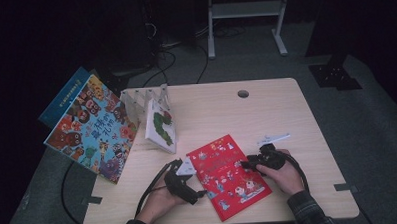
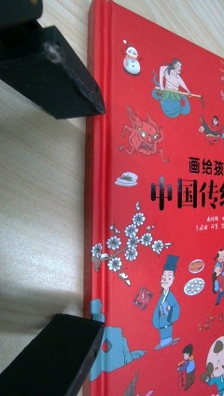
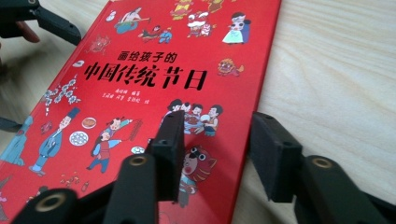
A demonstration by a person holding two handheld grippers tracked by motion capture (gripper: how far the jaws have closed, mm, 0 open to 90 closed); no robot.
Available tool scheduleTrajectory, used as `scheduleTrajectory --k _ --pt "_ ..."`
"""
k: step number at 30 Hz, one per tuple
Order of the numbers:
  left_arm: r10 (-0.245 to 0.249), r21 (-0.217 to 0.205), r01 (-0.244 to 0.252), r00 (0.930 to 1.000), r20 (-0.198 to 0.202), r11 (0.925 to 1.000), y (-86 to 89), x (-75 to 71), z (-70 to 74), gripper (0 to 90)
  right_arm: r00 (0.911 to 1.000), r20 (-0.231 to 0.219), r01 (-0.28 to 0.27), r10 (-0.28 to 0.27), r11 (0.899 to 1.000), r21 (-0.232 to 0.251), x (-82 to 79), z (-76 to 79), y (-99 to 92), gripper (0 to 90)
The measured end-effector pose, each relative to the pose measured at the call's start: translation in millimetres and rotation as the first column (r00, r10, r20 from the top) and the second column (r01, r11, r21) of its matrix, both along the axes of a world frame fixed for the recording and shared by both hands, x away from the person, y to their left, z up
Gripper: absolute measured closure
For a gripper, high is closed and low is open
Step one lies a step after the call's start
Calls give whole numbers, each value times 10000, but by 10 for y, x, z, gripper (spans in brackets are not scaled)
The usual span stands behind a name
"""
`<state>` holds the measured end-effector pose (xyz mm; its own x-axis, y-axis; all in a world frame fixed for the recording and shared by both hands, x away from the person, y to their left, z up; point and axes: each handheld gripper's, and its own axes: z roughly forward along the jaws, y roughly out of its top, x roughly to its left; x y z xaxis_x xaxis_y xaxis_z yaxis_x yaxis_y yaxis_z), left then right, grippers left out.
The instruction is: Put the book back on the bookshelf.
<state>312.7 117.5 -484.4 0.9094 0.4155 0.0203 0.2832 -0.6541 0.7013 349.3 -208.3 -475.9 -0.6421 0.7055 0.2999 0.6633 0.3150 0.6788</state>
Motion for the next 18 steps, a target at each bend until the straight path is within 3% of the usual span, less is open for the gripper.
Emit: scheduleTrajectory --k 6,13,18 --pt "-20 0 20 10000 -5 10000 0 3 0 0 9994 -295 203 -195 9994 280 26 3 -39 638" --pt "-49 -17 49 10000 -28 10000 2 5 -1 0 9996 -146 250 -246 9994 242 13 28 -52 686" --pt "-55 -4 55 10000 -10 10000 2 6 0 0 9998 21 216 -219 9966 798 6 120 -113 721"
